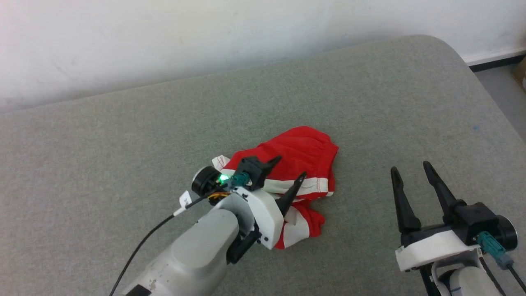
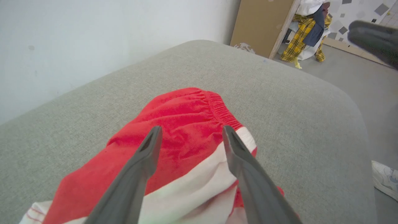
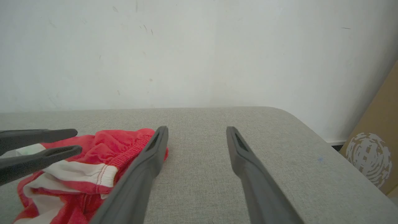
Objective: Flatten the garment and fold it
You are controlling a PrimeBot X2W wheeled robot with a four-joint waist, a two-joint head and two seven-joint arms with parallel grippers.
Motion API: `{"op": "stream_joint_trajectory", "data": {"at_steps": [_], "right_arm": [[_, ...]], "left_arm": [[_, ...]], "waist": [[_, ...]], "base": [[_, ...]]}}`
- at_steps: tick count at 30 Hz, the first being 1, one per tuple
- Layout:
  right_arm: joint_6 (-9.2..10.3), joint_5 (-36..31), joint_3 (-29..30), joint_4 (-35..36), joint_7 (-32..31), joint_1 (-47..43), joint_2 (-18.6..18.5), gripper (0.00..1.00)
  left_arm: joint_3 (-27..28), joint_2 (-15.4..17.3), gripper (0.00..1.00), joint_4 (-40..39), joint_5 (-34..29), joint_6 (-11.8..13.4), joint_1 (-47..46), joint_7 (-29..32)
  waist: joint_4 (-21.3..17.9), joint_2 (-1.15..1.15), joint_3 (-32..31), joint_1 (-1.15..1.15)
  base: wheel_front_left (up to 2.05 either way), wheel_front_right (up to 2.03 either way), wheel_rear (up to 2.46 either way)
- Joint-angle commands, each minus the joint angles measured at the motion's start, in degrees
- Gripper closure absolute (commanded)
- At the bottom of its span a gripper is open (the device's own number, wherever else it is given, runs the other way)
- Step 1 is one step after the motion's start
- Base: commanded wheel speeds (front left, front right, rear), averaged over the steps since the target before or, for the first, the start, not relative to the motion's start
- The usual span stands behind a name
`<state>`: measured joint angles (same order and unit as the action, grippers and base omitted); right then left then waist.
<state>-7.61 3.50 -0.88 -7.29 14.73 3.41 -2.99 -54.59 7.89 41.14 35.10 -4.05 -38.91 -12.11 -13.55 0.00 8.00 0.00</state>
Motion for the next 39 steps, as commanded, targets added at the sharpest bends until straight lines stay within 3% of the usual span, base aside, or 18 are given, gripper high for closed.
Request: {"op": "stream_joint_trajectory", "data": {"at_steps": [1,5,10,16,21,27,35,39], "right_arm": [[0.12,-0.02,0.12,-0.22,0.27,-0.28,0.11,0.00],[0.12,-0.68,1.00,-1.22,0.27,-1.15,0.11,0.00],[0.12,-1.46,2.37,-2.03,0.27,-2.54,0.11,0.00],[0.12,-2.38,3.63,-2.32,0.18,-4.25,0.11,0.00],[0.12,-2.54,3.77,-2.07,-0.29,-5.50,0.11,0.00],[0.12,-1.25,4.29,-2.65,-1.78,-6.80,0.11,0.00],[0.12,-0.58,6.32,-5.91,-14.43,-6.96,0.12,0.00],[0.12,-1.31,8.45,-6.30,-23.10,-4.85,0.12,0.00]], "left_arm": [[0.56,0.02,0.00,-0.01,-0.13,-0.15,-0.84,-0.69],[4.14,1.41,0.00,-2.75,-0.09,1.51,-0.68,-2.56],[11.82,5.99,0.00,-11.00,-1.63,5.46,2.81,-2.85],[22.57,11.97,0.00,-21.64,-3.27,9.39,13.33,-2.87],[30.81,13.98,0.00,-28.48,-3.88,11.50,23.69,-2.88],[36.56,11.10,0.00,-35.73,-6.25,12.17,35.23,-2.88],[39.47,4.02,0.00,-37.95,-11.84,7.65,43.70,-2.88],[40.18,2.18,0.00,-36.63,-14.61,4.36,44.32,-2.88]], "waist": [[1.98,0.00,-1.88,0.00],[5.20,0.00,-4.76,0.00],[9.43,0.00,-7.80,0.00],[13.69,0.00,-10.11,0.00],[15.76,0.00,-11.22,0.00],[17.19,0.00,-11.79,0.00],[20.42,0.00,-11.21,0.00],[23.01,0.00,-10.13,0.00]], "base": [[0.00,0.00,0.00],[0.00,0.00,0.00],[0.00,0.00,0.00],[0.00,0.00,0.00],[0.00,0.00,0.00],[0.00,0.00,0.00],[0.00,0.00,0.00],[0.00,0.00,0.00]]}}
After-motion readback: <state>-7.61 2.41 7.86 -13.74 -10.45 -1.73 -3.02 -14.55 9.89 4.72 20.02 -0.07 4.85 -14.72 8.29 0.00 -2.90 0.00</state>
